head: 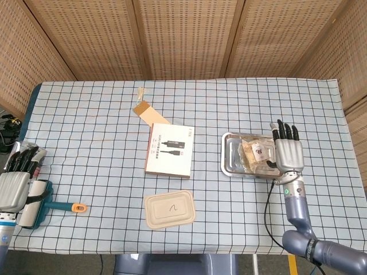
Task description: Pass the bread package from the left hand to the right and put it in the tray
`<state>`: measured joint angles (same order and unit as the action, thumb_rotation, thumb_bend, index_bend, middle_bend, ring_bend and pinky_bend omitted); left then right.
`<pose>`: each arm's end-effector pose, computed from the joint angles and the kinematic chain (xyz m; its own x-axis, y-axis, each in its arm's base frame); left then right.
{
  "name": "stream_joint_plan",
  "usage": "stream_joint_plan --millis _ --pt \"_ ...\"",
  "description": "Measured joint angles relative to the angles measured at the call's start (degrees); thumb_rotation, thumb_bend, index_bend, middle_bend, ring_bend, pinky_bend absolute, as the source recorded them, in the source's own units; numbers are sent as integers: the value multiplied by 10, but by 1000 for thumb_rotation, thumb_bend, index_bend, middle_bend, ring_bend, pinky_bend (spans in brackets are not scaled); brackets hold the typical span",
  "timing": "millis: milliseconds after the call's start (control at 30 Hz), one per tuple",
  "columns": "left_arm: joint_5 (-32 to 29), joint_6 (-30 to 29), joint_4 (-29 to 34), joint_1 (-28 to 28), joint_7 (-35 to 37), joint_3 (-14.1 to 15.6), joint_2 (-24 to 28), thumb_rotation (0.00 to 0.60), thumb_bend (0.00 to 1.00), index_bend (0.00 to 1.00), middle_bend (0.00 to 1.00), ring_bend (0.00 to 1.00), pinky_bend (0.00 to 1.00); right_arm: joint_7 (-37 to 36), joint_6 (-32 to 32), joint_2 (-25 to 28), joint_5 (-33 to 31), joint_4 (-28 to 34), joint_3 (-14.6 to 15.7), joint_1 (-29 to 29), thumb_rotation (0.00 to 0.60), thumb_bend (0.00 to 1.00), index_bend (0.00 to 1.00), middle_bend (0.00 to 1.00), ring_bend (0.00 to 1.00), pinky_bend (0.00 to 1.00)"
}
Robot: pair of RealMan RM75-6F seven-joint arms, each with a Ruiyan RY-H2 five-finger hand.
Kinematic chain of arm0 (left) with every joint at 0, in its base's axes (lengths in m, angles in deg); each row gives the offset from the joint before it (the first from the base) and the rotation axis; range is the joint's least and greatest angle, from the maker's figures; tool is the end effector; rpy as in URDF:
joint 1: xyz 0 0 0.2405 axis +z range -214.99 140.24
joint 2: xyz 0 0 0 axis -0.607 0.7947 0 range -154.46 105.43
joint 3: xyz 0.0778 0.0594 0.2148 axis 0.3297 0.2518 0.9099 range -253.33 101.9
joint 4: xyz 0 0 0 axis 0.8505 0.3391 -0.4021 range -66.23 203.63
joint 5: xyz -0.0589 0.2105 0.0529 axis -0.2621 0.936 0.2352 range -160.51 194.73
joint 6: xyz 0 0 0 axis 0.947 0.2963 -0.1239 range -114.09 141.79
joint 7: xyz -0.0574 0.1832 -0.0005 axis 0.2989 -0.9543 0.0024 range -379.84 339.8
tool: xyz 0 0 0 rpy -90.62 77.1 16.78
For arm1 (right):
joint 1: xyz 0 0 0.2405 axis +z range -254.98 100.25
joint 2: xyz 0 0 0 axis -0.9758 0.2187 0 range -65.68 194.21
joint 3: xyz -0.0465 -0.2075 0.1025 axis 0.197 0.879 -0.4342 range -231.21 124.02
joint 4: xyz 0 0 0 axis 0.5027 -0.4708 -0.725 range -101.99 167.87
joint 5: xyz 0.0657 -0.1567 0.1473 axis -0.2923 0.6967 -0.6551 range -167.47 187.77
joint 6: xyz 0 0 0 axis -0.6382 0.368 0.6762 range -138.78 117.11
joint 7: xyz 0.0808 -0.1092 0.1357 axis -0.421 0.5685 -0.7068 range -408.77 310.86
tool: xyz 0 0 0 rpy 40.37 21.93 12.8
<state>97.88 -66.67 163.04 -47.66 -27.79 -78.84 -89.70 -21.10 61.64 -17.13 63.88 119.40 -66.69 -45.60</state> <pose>-0.2869 0.2560 0.1195 0.4617 0.0471 0.8858 0.8870 -0.0185 -0.4614 -0.2253 -0.3820 0.0623 0.4974 -0.0339 0.8669 -0.8644 0.0656 0.4986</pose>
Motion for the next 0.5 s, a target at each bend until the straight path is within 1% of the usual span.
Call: stream_joint_plan --millis 167,300,400,500 --pt "7 -8 -5 4 -2 2 -4 600 16 0 0 0 0 -38 44 30 71 22 22 -35 600 140 19 0 0 0" --pt "20 -20 -19 12 -6 9 -17 600 17 0 0 0 0 -94 93 50 143 31 57 -80 600 139 23 0 0 0" --pt "26 -26 -30 18 -6 15 -24 600 17 0 0 0 0 -144 139 62 204 26 92 -124 600 138 24 0 0 0" --pt "27 -31 -37 23 -5 17 -27 600 17 0 0 0 0 -172 174 70 239 12 117 -160 600 138 24 0 0 0"
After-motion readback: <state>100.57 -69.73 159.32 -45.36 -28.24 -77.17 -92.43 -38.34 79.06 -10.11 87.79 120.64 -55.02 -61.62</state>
